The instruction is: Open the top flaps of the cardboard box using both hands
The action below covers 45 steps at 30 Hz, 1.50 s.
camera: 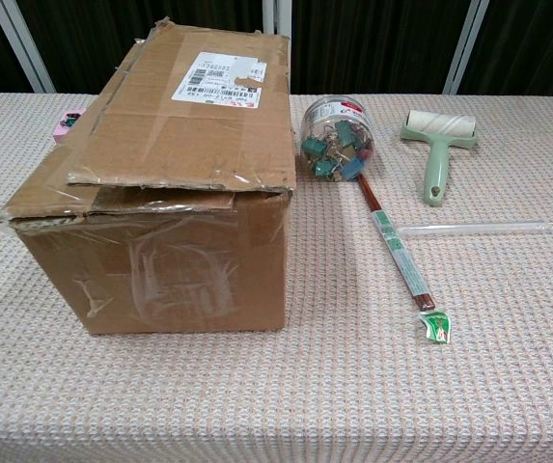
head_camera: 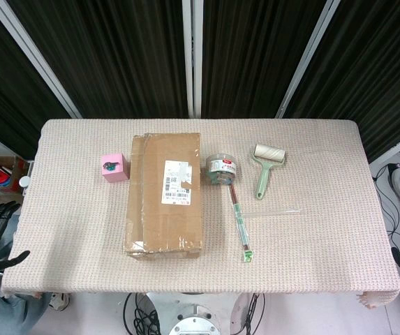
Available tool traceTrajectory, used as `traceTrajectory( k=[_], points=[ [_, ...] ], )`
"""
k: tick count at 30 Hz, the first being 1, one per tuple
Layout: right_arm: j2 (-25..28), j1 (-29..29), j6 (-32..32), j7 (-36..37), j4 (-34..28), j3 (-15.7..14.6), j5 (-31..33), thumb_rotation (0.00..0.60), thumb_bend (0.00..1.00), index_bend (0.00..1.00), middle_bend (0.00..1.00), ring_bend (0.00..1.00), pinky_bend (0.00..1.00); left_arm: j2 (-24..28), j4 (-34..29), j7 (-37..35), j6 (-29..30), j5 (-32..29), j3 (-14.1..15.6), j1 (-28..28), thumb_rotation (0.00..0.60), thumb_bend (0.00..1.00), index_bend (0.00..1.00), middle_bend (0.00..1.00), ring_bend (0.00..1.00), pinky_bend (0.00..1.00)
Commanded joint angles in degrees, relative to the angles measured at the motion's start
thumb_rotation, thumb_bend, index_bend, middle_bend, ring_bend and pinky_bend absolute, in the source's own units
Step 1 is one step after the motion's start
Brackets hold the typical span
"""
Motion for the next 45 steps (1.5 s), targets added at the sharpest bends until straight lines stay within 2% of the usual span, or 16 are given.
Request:
traceTrajectory(
  k=[1,18,26,33,37,40,45],
  points=[
    [0.15,-0.06,0.32,-0.44,-0.25,-0.03,-0.31,0.6,0.21,0.0,0.0,0.0,0.0,0.02,0.05,-0.12,0.01,0.11,0.01,-0.1,0.6,0.0,0.1,0.11,0.12,0.24],
    [-0.1,-0.69,1.11,0.65,0.43,0.35,0.22,0.6,0.21,0.0,0.0,0.0,0.0,-0.21,-0.09,-0.13,-0.78,0.28,0.08,-0.88,0.6,0.0,0.1,0.11,0.12,0.24],
    [0.31,-0.38,0.22,0.28,0.34,0.66,0.81,0.6,0.21,0.0,0.0,0.0,0.0,1.07,-1.71,0.44,-1.73,0.52,-1.28,-2.92,0.6,0.0,0.1,0.11,0.12,0.24],
    [1.43,-0.45,1.38,-0.23,-1.3,1.31,0.59,0.6,0.21,0.0,0.0,0.0,0.0,4.67,-6.35,-1.24,-5.08,1.83,-3.73,-8.04,0.6,0.01,0.1,0.11,0.12,0.24],
    [2.68,-0.74,3.01,-0.26,-2.82,2.26,0.75,0.6,0.21,0.0,0.0,0.0,0.0,6.63,-10.28,3.41,-8.36,1.79,-6.21,-12.02,0.6,0.01,0.1,0.11,0.12,0.24],
    [3.72,-1.1,4.13,0.1,-4.01,2.86,0.96,0.6,0.21,0.0,0.0,0.0,0.0,5.84,-11.56,5.97,-12.06,1.29,-7.88,-15.68,0.6,0.01,0.09,0.11,0.12,0.25],
    [4.75,-1.74,4.68,0.25,-5.24,2.91,1.3,0.6,0.21,0.0,0.0,0.0,0.0,1.24,-10.38,8.03,-17.95,0.1,-9.17,-21.03,0.6,0.01,0.08,0.11,0.12,0.25]
  ],
)
